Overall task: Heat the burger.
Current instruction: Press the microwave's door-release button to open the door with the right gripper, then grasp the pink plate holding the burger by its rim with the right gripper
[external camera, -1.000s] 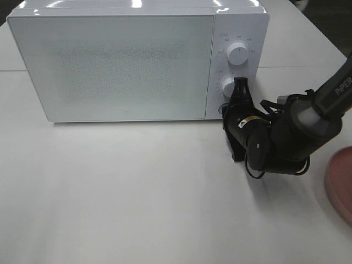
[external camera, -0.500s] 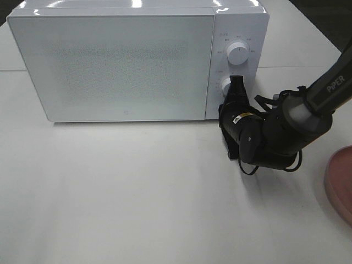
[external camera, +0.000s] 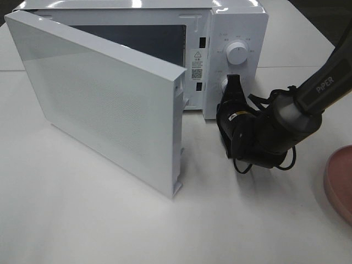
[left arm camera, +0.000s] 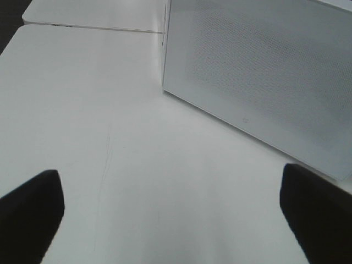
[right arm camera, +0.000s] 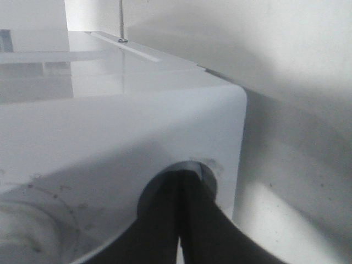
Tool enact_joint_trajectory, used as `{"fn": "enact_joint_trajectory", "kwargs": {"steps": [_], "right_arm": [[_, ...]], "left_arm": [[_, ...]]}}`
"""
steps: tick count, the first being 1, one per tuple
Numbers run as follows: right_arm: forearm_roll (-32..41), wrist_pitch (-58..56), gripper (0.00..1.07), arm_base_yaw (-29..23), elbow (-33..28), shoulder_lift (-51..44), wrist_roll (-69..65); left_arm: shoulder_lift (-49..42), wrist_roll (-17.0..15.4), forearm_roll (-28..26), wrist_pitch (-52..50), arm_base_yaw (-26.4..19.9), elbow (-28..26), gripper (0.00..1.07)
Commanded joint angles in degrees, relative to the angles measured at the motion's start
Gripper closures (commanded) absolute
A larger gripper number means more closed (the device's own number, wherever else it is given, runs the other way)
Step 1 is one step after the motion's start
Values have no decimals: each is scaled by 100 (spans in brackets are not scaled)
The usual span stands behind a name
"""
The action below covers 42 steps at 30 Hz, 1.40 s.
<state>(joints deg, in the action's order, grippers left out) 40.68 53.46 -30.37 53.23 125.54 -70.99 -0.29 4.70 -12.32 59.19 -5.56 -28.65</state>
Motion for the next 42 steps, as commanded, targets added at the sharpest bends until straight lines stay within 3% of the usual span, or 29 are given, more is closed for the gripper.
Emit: {"fn": "enact_joint_trajectory", "kwargs": {"steps": [1, 15, 24, 31, 42], "right_arm": [[-625, 1129, 107, 201, 521, 17, 97], [-642, 424, 107, 189, 315, -212, 52], [-688, 155, 107, 189, -126, -510, 52], [-814, -1037, 107, 189, -447, -894, 350], [-808, -1587, 107, 189, -854, -1352, 831]], "left_arm": [[-120, 23, -23, -46, -17, 11, 7], [-120, 23, -23, -46, -17, 11, 7], [-120, 23, -23, -46, -17, 11, 7], [-120, 23, -23, -46, -17, 11, 7], [-120, 23, -23, -46, -17, 11, 7]]}}
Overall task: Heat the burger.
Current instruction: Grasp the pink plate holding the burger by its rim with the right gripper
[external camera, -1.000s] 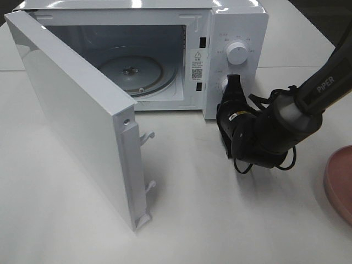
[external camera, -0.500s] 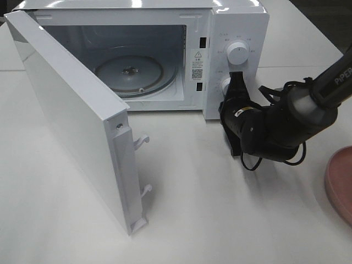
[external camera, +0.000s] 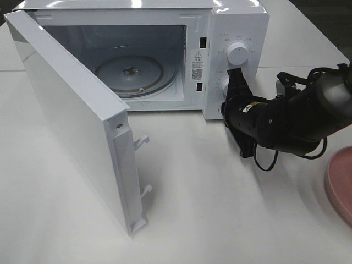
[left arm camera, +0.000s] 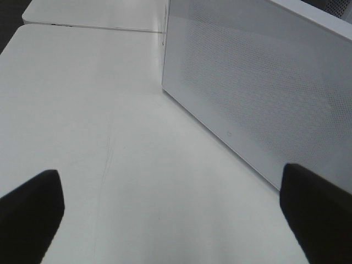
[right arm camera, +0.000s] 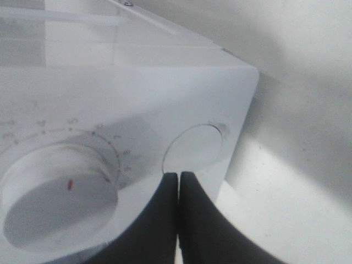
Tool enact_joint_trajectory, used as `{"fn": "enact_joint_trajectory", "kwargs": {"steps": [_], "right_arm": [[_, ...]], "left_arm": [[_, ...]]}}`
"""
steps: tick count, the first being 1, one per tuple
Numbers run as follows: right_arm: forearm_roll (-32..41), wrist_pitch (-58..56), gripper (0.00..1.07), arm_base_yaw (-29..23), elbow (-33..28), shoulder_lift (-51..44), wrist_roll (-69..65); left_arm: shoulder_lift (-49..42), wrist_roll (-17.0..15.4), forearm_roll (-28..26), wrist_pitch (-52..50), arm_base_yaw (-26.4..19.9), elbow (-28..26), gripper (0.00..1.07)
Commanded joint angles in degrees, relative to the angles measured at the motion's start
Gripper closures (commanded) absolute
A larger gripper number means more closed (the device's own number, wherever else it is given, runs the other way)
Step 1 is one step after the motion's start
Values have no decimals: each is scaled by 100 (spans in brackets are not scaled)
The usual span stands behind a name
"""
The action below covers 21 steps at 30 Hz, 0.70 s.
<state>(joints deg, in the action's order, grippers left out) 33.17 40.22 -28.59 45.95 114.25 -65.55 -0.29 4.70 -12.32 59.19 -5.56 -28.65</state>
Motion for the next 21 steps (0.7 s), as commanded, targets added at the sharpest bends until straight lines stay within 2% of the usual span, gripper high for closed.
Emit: {"fn": "enact_joint_trajectory", "kwargs": {"steps": [1, 7, 9, 21], "right_arm": [[-63, -327, 107, 11, -178, -298, 361], [-103, -762, 107, 11, -447, -739, 802], [-355, -1197, 107, 11, -584, -1123, 1232], [-1112, -2590, 107, 17, -619, -1919, 2527]], "left_arm": [[-120, 23, -23, -46, -17, 11, 7], [-120, 23, -23, -46, -17, 11, 7], [-120, 23, -23, -46, -17, 11, 7], [-120, 23, -23, -46, -17, 11, 7]]}}
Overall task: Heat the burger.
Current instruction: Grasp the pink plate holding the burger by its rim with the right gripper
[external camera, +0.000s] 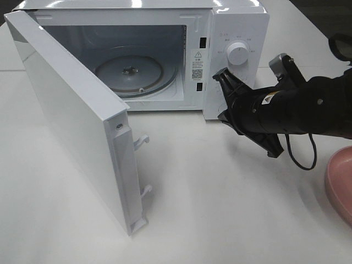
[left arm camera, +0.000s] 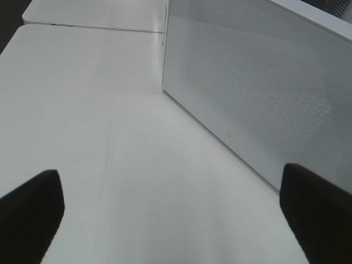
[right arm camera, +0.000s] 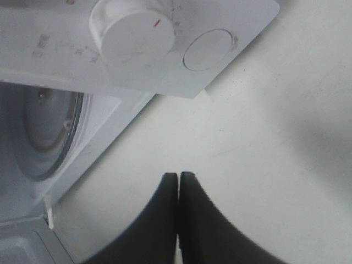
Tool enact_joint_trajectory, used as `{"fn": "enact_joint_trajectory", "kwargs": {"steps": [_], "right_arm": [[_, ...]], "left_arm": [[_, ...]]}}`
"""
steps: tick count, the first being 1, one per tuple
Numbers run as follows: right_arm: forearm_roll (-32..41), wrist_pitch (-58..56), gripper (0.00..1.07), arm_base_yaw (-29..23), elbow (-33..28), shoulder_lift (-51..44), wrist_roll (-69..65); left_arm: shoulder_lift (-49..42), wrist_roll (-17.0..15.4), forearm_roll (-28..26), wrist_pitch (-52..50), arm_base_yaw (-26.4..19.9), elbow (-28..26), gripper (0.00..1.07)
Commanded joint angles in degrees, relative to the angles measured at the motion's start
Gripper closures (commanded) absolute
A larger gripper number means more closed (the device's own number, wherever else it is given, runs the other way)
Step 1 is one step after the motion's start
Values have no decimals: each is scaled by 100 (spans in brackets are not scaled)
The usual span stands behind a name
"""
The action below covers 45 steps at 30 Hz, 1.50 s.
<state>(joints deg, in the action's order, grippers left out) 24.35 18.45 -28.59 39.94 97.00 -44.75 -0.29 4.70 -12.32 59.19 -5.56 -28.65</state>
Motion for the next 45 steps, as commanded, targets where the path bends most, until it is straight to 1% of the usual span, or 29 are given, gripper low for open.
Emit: {"fn": "enact_joint_trajectory", "kwargs": {"steps": [1, 4, 5, 7, 8, 9, 11, 12, 13, 14, 15, 16, 17, 18, 19, 21, 22, 23, 24, 25, 27, 28, 30, 37, 40, 41, 43, 44, 45], "right_arm": [[-229, -722, 107, 17, -11, -292, 688], [-241, -1175, 107, 29, -11, -476, 1266], [-241, -1175, 107, 29, -11, -476, 1266], [-315, -1616, 107, 29, -6, -642, 1925], [-315, -1616, 107, 29, -6, -642, 1925], [-453, -1994, 107, 29, 11, -733, 2246], [-516, -2143, 107, 29, 34, -768, 2326], [-710, -2561, 107, 29, 80, -831, 2487], [-710, -2561, 107, 29, 80, -831, 2487], [-997, -2939, 107, 29, 132, -900, 2573], [-997, -2939, 107, 29, 132, -900, 2573], [-1261, -3243, 107, 29, 183, -974, 2630], [-1261, -3243, 107, 29, 183, -974, 2630], [-1358, -3392, 107, 29, 218, -1003, 2653], [-1621, -3747, 106, 29, 304, -1060, 2676], [-1742, -3953, 106, 29, 355, -1077, 2687], [-2023, -4291, 105, 29, 435, -1106, 2716], [-2023, -4291, 105, 29, 435, -1106, 2716], [-2320, -4715, 105, 29, 539, -1106, 2716], [-2320, -4715, 105, 29, 539, -1106, 2716], [-2573, -5168, 104, 29, 636, -1106, 2716], [-2573, -5168, 104, 29, 636, -1106, 2716], [-2727, -5563, 103, 29, 699, -1106, 2739], [-3025, -5982, 101, 29, 699, -1255, 2956], [-3134, -5999, 100, 155, 699, -1438, 2956], [-3180, -6045, 98, 309, 699, -1564, 2956], [-3209, -6091, 98, 372, 699, -1616, 2956], [-3300, -6257, 96, 539, 699, -1707, 2956], [-3300, -6257, 96, 539, 699, -1707, 2956]], "left_arm": [[-120, 23, -23, -46, -17, 11, 7], [-120, 23, -23, -46, -17, 11, 7], [-120, 23, -23, -46, -17, 11, 7], [-120, 23, -23, -46, -17, 11, 7], [-120, 23, -23, -46, -17, 11, 7], [-120, 23, -23, -46, -17, 11, 7], [-120, 23, -23, -46, -17, 11, 7], [-120, 23, -23, -46, -17, 11, 7], [-120, 23, -23, -46, -17, 11, 7], [-120, 23, -23, -46, -17, 11, 7], [-120, 23, -23, -46, -17, 11, 7], [-120, 23, -23, -46, -17, 11, 7], [-120, 23, -23, -46, -17, 11, 7], [-120, 23, -23, -46, -17, 11, 7], [-120, 23, -23, -46, -17, 11, 7], [-120, 23, -23, -46, -17, 11, 7], [-120, 23, -23, -46, -17, 11, 7], [-120, 23, -23, -46, -17, 11, 7], [-120, 23, -23, -46, -17, 11, 7], [-120, 23, -23, -46, -17, 11, 7], [-120, 23, -23, -46, -17, 11, 7], [-120, 23, -23, -46, -17, 11, 7], [-120, 23, -23, -46, -17, 11, 7], [-120, 23, -23, -46, -17, 11, 7], [-120, 23, -23, -46, -17, 11, 7], [-120, 23, -23, -46, -17, 11, 7], [-120, 23, -23, -46, -17, 11, 7], [-120, 23, -23, -46, -17, 11, 7], [-120, 23, -23, -46, -17, 11, 7]]}}
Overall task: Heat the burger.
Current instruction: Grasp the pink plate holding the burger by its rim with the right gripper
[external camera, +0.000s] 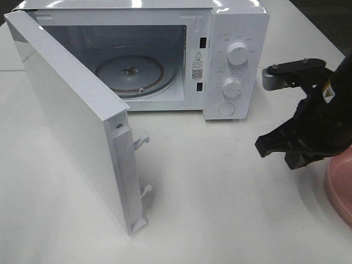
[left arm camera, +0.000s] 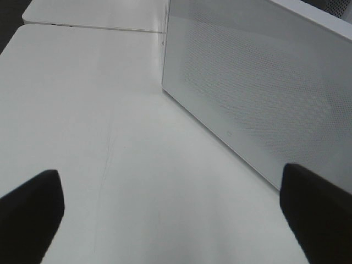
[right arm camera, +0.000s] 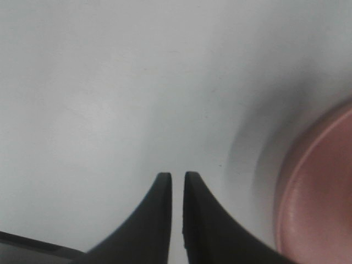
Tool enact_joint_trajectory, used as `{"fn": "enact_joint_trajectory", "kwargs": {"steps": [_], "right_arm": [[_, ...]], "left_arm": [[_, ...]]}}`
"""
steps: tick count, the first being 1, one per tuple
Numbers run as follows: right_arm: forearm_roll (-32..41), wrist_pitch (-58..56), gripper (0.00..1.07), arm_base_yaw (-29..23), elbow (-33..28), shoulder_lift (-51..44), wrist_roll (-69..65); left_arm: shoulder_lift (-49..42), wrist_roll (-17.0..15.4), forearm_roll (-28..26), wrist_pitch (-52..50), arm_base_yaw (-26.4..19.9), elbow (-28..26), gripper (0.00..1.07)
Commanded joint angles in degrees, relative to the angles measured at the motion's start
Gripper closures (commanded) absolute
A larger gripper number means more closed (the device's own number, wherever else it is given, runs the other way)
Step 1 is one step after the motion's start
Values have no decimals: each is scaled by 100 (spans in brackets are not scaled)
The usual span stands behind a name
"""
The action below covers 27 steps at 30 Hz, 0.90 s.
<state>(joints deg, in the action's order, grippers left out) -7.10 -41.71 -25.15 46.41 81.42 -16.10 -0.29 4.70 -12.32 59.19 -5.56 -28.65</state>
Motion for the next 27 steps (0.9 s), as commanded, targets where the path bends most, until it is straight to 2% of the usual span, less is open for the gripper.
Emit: {"fn": "enact_joint_trajectory", "kwargs": {"steps": [1, 3, 5, 8, 10, 11, 12, 13, 16, 17, 18, 19, 20, 21, 24, 27], "right_arm": [[-258, -453, 95, 332, 52, -195, 92], [-327, -539, 94, 418, 52, -212, 92], [-476, -814, 88, 710, 29, -212, 103], [-498, -837, 87, 768, 29, -212, 115], [-619, -819, 72, 997, 29, -212, 218], [-619, -819, 72, 997, 29, -212, 218], [-642, -802, 66, 1037, 29, -212, 246], [-659, -722, 53, 1083, 29, -212, 275], [-665, -670, 48, 1083, 29, -212, 275], [-710, -573, 34, 1083, 29, -212, 275], [-779, -510, 27, 1083, 29, -212, 275], [-779, -510, 27, 1083, 29, -212, 275], [-894, -430, 17, 1083, 29, -212, 275], [-934, -332, 12, 1083, -11, -212, 264], [-934, -292, 11, 1083, -52, -206, 258], [-905, -46, 13, 1083, -344, -206, 178]], "left_arm": [[-120, 23, -23, -46, -17, 11, 7], [-120, 23, -23, -46, -17, 11, 7], [-120, 23, -23, -46, -17, 11, 7], [-120, 23, -23, -46, -17, 11, 7], [-120, 23, -23, -46, -17, 11, 7], [-120, 23, -23, -46, -17, 11, 7], [-120, 23, -23, -46, -17, 11, 7], [-120, 23, -23, -46, -17, 11, 7], [-120, 23, -23, -46, -17, 11, 7], [-120, 23, -23, -46, -17, 11, 7], [-120, 23, -23, -46, -17, 11, 7], [-120, 23, -23, -46, -17, 11, 7], [-120, 23, -23, -46, -17, 11, 7], [-120, 23, -23, -46, -17, 11, 7], [-120, 23, -23, -46, -17, 11, 7], [-120, 23, -23, -46, -17, 11, 7]]}}
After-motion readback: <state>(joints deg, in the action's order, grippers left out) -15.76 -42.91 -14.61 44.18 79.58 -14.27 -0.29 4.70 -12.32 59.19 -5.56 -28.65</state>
